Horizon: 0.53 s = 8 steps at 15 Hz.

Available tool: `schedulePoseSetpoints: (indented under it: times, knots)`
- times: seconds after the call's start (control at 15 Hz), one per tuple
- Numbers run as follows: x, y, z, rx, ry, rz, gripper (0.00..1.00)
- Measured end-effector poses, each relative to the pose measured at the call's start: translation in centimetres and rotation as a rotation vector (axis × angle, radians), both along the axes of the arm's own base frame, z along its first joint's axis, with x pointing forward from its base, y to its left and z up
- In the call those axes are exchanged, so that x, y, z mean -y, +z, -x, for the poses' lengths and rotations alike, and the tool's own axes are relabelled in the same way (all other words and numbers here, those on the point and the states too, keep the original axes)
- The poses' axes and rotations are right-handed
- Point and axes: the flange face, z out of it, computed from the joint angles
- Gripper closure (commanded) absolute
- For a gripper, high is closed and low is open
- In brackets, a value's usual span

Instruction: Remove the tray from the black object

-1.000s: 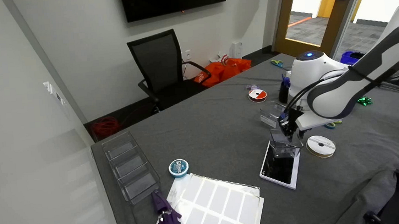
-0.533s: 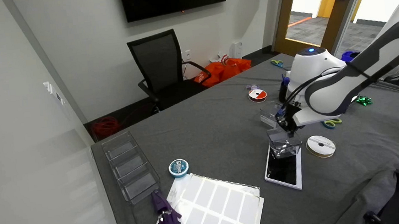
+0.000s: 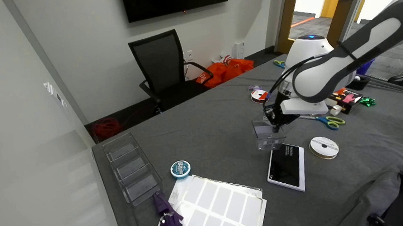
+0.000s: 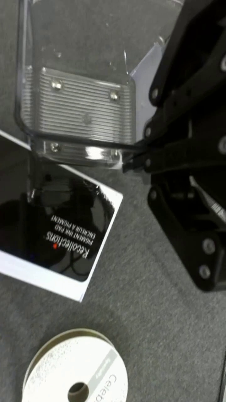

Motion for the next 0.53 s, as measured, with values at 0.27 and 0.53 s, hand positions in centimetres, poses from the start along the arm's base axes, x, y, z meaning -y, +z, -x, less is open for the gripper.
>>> schedulePoseSetpoints:
  times: [0.27,0.53]
  knots:
    - [-1.5,3.3,-3.9,0.053,-0.137,-0.06,0.99]
    - [-1.9,3.3,-8.0,0.074,-0.319,-0.046,0.99]
